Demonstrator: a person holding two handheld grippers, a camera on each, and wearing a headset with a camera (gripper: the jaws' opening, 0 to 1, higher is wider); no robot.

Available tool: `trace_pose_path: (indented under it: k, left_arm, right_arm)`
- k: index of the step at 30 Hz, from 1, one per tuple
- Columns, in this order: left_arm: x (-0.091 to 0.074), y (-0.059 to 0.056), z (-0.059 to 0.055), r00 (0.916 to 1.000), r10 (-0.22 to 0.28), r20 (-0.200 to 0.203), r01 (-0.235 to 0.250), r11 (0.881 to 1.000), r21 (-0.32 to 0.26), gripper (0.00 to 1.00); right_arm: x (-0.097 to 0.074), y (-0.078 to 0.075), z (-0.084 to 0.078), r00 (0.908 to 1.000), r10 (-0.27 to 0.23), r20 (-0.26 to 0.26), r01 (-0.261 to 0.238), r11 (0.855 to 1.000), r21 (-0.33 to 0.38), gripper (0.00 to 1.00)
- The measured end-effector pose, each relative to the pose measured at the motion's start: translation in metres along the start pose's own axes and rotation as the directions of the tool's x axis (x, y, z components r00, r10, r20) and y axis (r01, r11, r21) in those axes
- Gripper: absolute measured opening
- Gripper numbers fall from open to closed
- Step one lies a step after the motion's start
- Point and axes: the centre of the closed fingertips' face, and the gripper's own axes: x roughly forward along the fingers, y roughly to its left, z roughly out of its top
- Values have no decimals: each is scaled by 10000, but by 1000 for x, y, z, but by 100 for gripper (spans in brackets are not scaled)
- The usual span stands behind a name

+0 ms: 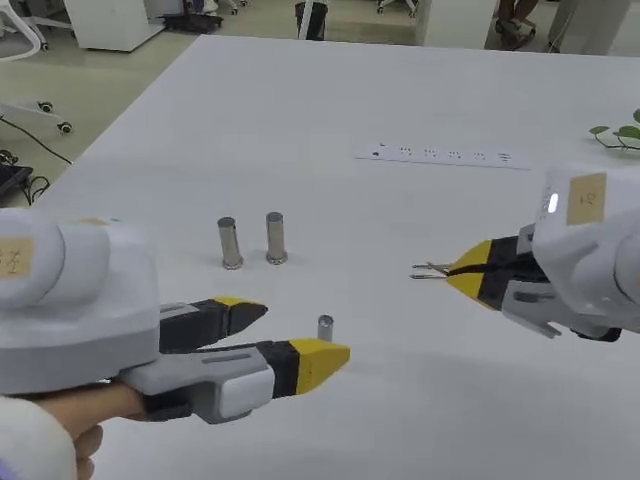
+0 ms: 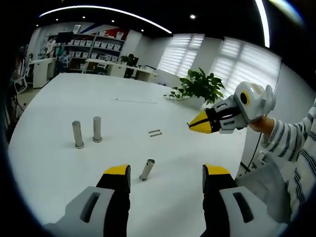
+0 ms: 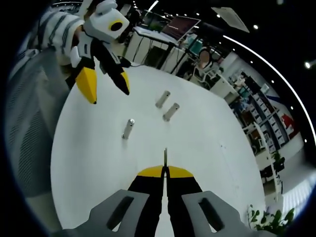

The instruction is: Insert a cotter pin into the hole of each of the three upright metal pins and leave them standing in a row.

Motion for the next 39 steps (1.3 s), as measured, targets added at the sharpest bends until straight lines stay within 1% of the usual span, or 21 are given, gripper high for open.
trace_pose_path:
  k: [1, 2, 5, 10, 12, 16, 18, 21, 24, 25, 26, 29, 32, 34, 36, 39]
  left_arm:
    - [1, 0, 0, 10000, -13, 1, 13, 10000, -39, 60]
    - [2, -3, 0, 9999, -146, -29, 145, 9997, -203, 60]
    - [6, -10, 2, 9989, -473, -26, 470, 9970, -621, 58]
    - [12, -19, 5, 9973, -736, -45, 733, 9959, -539, 54]
    - [15, -23, 8, 9957, -926, 52, 927, 9943, -530, 52]
    - [21, -30, 11, 9922, -1246, 4, 1243, 9894, -753, 50]
    - [24, -33, 12, 9902, -1397, -5, 1389, 9851, -1017, 49]
    - [27, -37, 15, 9878, -1555, 64, 1554, 9835, -926, 46]
    - [29, -44, 19, 9823, -1867, 182, 1875, 9742, -1254, 45]
    - [30, -46, 20, 9796, -2002, 165, 2006, 9703, -1351, 42]
    - [31, -47, 20, 9789, -2039, 159, 2041, 9693, -1374, 39]
    - [33, -53, 22, 9730, -2297, 216, 2304, 9631, -1393, 32]
    - [35, -54, 24, 9731, -2280, 340, 2304, 9664, -1138, 29]
    - [35, -56, 25, 9707, -2371, 398, 2402, 9634, -1185, 27]
    - [37, -56, 26, 9716, -2326, 447, 2362, 9654, -1102, 27]
    - [37, -58, 24, 9696, -2422, 348, 2447, 9609, -1294, 23]
  right_arm:
    - [-1, 2, 2, 10000, -53, 26, 54, 9998, -183, 1]
    - [-2, 3, 2, 10000, -73, 12, 74, 9997, -233, 1]
    - [-4, 9, 6, 9999, -91, 82, 94, 9992, -399, 1]
    - [-9, 18, 15, 9993, -102, 358, 123, 9982, -588, 1]
    - [-10, 21, 18, 9989, -97, 464, 128, 9976, -677, 1]
    - [-12, 26, 24, 9980, -86, 624, 134, 9969, -773, 1]
    - [-13, 29, 24, 9977, -57, 669, 114, 9964, -845, 1]
    - [-13, 34, 25, 9975, 9, 706, 54, 9960, -896, 1]
    - [-13, 38, 26, 9973, 56, 727, 16, 9952, -975, 1]
    - [-14, 39, 26, 9972, 51, 749, 23, 9951, -984, 1]
    - [-14, 39, 27, 9970, 52, 768, 24, 9951, -992, 1]
    - [-15, 43, 30, 9962, 97, 863, -7, 9946, -1038, 1]
    - [-15, 44, 30, 9961, 96, 880, -1, 9942, -1071, 1]
    - [-14, 45, 31, 9960, 105, 890, -9, 9942, -1078, 1]
    - [-14, 46, 32, 9958, 135, 906, -36, 9941, -1085, 1]
    - [-14, 47, 33, 9955, 90, 941, 15, 9939, -1104, 1]
